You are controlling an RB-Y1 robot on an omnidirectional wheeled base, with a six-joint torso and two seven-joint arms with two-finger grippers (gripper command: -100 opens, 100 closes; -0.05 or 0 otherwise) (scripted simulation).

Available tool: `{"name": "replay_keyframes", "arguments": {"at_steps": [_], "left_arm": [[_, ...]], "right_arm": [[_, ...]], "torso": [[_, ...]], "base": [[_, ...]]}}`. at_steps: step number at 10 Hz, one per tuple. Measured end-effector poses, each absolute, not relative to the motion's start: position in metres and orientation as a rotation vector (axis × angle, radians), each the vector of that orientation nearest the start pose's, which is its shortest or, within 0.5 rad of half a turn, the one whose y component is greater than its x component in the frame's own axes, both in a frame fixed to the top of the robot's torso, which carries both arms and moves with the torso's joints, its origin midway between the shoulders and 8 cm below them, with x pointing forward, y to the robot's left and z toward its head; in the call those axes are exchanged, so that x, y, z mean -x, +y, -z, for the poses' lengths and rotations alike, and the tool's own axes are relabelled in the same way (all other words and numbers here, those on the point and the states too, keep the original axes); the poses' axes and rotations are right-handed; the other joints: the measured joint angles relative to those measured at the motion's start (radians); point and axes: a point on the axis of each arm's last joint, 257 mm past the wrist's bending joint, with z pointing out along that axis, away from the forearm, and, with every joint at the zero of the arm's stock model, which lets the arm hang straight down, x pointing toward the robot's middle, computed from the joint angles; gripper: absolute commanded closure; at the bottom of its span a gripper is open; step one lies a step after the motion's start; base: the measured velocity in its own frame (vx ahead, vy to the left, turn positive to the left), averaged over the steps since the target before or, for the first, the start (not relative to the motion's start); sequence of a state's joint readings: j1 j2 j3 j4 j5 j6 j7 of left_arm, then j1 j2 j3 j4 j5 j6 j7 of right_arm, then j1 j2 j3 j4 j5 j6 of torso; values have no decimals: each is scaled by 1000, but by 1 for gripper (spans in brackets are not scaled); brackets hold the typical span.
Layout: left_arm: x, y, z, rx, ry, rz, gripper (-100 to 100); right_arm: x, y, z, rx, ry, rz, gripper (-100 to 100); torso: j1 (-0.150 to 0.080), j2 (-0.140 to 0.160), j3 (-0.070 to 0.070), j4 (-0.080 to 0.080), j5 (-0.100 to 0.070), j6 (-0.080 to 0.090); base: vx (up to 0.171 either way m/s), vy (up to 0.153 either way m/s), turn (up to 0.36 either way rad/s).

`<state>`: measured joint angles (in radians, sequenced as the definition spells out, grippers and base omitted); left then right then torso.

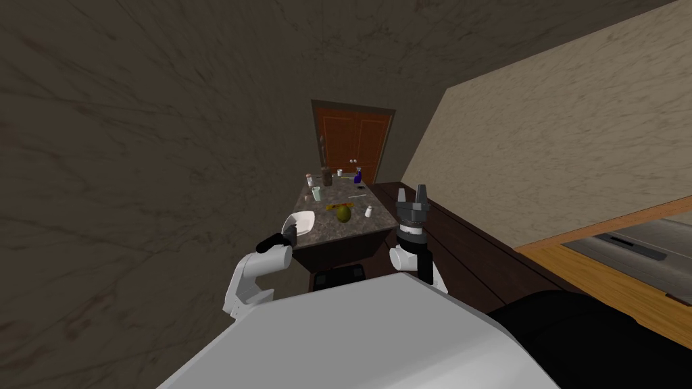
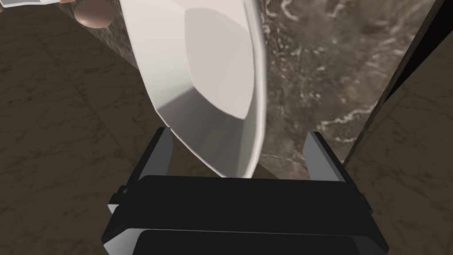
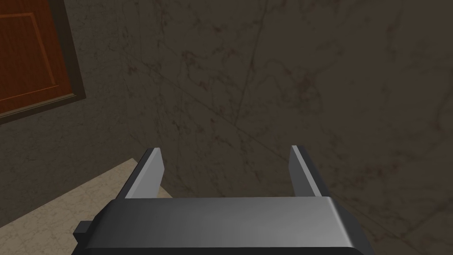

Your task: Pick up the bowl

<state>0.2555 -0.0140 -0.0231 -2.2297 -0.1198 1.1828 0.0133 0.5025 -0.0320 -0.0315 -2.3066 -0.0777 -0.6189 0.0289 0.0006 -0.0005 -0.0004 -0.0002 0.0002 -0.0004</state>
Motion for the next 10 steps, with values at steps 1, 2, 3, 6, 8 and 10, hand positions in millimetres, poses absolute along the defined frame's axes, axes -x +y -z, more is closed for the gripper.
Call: {"name": "replay_keyframes", "arguments": {"at_steps": [1, 2, 3, 6, 8, 10], "left_arm": [[-391, 266, 303, 1805, 1634, 606, -100], [-390, 265, 304, 1808, 1634, 606, 0], [-390, 265, 304, 1808, 1634, 606, -100], [-396, 264, 315, 1807, 1639, 606, -100], [-397, 264, 316, 1805, 1638, 607, 100], [-396, 265, 316, 1807, 1638, 606, 100]], "right_arm": [[-313, -290, -57, -552, 495, -1322, 0], [-313, -290, -57, -552, 495, -1322, 0], [-313, -290, -57, -552, 495, -1322, 0], [-313, -291, -57, -552, 495, -1322, 0], [-313, -290, -57, -552, 495, -1322, 0], [-313, -290, -57, -552, 495, -1322, 0]], "torso": [[0, 0, 0, 0, 0, 0], [-1, 0, 0, 0, 0, 0], [-1, 0, 0, 0, 0, 0], [0, -2, -1, 0, 0, 0], [-1, 0, 0, 0, 0, 0], [-1, 1, 1, 0, 0, 0]], "base": [[0, 0, 0], [0, 0, 0], [14, 5, 11], [28, 7, 6], [0, 0, 0], [0, 0, 0]]}}
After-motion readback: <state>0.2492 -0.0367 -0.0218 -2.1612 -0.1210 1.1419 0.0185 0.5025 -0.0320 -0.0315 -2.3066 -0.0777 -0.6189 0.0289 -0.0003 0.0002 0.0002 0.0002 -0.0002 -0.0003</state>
